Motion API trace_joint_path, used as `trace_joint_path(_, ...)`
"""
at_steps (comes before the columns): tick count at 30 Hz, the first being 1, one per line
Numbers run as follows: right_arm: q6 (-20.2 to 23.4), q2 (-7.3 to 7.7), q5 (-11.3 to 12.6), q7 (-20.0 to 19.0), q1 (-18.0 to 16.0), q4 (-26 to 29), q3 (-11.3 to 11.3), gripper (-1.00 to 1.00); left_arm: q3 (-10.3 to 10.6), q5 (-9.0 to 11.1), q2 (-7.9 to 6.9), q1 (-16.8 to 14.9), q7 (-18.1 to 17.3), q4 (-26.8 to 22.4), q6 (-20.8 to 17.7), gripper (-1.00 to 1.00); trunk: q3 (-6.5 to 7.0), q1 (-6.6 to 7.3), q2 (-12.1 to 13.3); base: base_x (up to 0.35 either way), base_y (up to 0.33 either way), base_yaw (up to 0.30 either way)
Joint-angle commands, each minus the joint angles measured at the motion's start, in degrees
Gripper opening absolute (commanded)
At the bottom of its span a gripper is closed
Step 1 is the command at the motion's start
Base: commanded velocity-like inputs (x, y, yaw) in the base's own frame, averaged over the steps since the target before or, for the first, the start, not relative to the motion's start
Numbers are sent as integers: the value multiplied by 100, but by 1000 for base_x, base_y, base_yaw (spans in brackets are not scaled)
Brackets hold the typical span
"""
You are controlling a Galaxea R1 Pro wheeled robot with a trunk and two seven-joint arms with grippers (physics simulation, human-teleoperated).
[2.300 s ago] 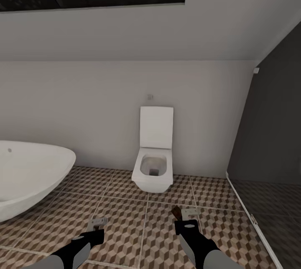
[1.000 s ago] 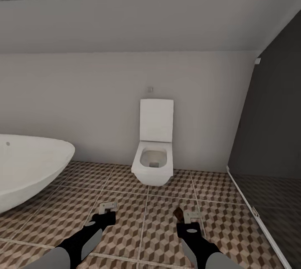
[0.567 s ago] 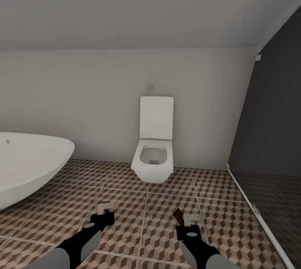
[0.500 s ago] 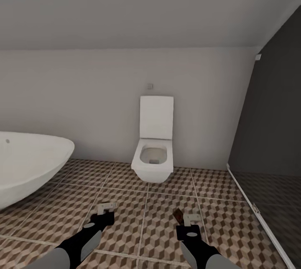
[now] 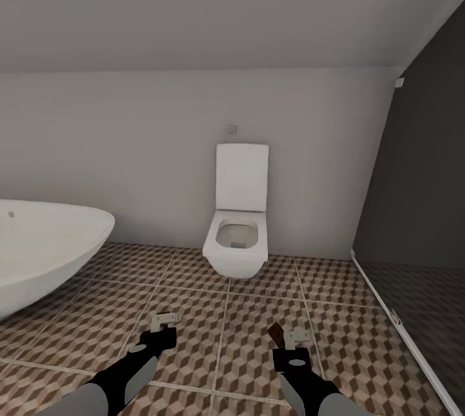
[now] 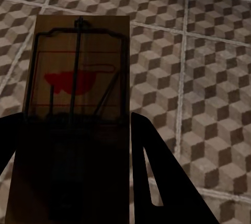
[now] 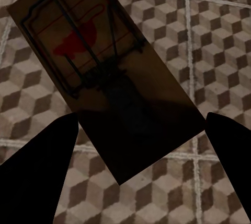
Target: Take the four mousetraps from the cabinet in the bathroom and place them on the bathroom floor. Make sure all four end up on the same floor surface, and ensure that at least two of them are either under or directly next to the same bathroom sink.
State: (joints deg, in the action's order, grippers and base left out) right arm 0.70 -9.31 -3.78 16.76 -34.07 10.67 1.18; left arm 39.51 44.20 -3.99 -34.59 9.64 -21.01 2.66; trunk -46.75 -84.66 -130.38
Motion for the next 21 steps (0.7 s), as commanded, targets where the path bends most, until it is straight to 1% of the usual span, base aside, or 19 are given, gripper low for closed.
trace_joint_path(1, 0, -3, -27, -6, -3, -3, 5, -100, 47, 34, -7, -4, 38, -9, 16, -100, -6, 1, -3, 0, 0, 0)
trace_joint_path(8, 0, -6, -27, -6, -3, -3, 5, -100, 44, 20, -14, -4, 37, -15, 23, -100, -6, 1, -3, 1, 0, 0)
trace_joint_path(10, 0, -8, -27, -6, -3, -3, 5, -100, 46, 19, -14, -4, 37, -12, 23, -100, -6, 1, -3, 100, 0, 0)
trace_joint_path(14, 0, -4, -27, -8, -3, -3, 5, -100, 41, 19, -19, -4, 35, -9, 23, -100, -6, 1, -3, 236, 0, 0)
trace_joint_path(21, 3, -8, -27, -14, -3, -3, 5, -100, 53, 11, -19, -4, 29, -9, 24, -100, -6, 1, -3, 310, 0, 0)
